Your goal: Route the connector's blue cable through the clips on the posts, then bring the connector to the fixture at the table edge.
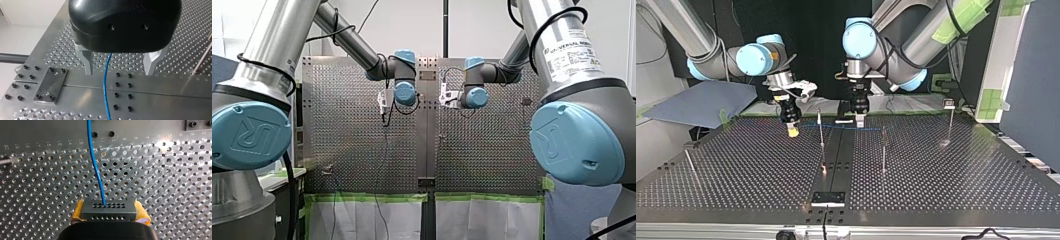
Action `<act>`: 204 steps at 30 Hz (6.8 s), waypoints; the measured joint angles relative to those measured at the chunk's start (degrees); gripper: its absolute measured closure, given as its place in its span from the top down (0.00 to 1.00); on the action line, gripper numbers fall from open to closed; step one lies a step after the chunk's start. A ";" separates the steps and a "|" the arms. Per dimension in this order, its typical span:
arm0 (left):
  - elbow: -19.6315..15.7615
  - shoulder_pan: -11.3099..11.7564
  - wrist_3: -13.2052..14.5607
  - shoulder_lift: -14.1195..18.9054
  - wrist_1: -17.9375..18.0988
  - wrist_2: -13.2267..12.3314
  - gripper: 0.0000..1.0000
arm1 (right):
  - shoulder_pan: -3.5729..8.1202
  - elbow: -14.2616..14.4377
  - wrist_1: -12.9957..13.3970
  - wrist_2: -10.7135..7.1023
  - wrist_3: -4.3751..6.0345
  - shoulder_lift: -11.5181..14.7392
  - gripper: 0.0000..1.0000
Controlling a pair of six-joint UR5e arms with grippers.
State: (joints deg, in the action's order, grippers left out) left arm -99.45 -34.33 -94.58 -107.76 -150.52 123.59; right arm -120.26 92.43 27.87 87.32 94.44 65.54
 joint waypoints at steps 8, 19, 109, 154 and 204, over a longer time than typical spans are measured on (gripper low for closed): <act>1.85 0.48 0.02 -1.57 -0.45 0.10 1.00 | -0.21 0.01 -0.06 -0.03 -0.07 -0.11 0.00; 5.93 1.98 0.93 -2.38 -2.38 1.26 1.00 | -0.17 0.01 0.02 0.01 -0.13 -0.18 0.00; 5.09 -1.49 4.79 -6.96 1.19 3.36 0.00 | 0.12 3.04 -2.05 0.82 -0.38 -0.37 0.00; -0.68 -6.21 5.67 -15.84 8.77 3.96 0.00 | 1.41 14.20 6.70 4.92 -1.15 -1.13 0.00; 3.79 -7.33 4.60 -22.75 10.02 3.11 0.00 | 10.60 14.22 14.85 -7.93 -3.84 -8.77 0.00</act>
State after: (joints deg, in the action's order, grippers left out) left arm -95.66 -41.66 -89.98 -130.51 -140.50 126.70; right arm -109.67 106.65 42.73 79.39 90.61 56.77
